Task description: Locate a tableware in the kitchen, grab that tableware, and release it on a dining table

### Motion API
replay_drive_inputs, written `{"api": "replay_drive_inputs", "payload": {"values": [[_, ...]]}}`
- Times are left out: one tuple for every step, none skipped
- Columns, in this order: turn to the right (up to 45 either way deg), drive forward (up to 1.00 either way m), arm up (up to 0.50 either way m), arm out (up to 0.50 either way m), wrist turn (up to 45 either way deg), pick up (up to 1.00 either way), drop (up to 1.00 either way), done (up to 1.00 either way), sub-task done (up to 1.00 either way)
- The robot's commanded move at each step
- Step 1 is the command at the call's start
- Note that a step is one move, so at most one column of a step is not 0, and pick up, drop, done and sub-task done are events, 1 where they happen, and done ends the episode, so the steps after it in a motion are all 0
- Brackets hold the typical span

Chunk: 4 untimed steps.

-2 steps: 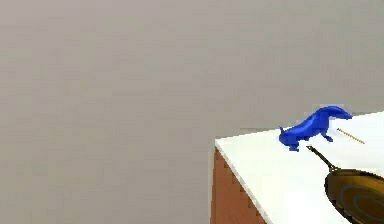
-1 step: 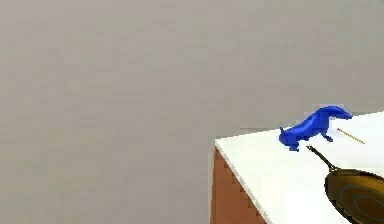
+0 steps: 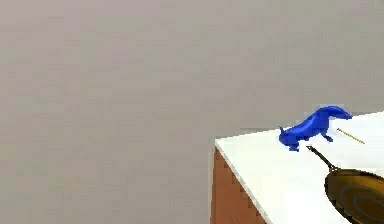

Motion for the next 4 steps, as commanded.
{"api": "replay_drive_inputs", "payload": {"values": [[0.0, 0.00, -0.06, 0.00, 0.0, 0.00, 0.00, 0.00, 0.00], [0.0, 0.00, 0.00, 0.00, 0.0, 1.00, 0.00, 0.00, 0.00], [0.0, 0.00, 0.06, 0.00, 0.0, 0.00, 0.00, 0.00, 0.00], [0.0, 0.00, 0.00, 0.00, -45.0, 0.00, 0.00, 0.00, 0.00]]}}
